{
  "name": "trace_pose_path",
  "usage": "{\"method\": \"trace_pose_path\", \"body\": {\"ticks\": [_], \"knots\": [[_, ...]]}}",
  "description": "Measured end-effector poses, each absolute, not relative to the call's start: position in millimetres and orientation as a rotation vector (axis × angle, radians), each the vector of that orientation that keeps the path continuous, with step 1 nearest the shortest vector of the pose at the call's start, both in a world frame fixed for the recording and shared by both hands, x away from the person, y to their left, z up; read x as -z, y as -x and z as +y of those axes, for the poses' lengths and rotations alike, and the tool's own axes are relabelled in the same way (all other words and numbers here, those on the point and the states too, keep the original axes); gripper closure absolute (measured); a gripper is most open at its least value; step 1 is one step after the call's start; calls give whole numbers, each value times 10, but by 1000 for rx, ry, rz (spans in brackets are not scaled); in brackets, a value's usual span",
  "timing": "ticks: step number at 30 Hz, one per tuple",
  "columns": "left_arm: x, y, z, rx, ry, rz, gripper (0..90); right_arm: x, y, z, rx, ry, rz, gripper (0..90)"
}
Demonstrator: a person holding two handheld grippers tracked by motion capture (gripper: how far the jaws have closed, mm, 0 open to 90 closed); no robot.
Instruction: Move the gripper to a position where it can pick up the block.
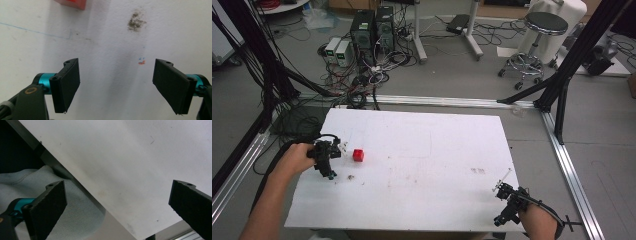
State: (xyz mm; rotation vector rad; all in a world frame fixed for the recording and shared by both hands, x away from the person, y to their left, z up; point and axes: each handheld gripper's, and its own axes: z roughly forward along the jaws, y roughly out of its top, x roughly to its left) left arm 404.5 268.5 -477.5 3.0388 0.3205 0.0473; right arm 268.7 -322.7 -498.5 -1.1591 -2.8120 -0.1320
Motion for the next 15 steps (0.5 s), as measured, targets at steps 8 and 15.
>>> {"method": "trace_pose_path", "body": {"ticks": [8, 15], "knots": [[4759, -4256, 2554, -39, -3067, 245, 222, 4981, -2689, -3209, 131, 1146, -2821, 7], [4734, -4427, 2378, -52, -3073, 160, 222, 4997, -2699, -3174, 118, 1132, -2826, 7]]}}
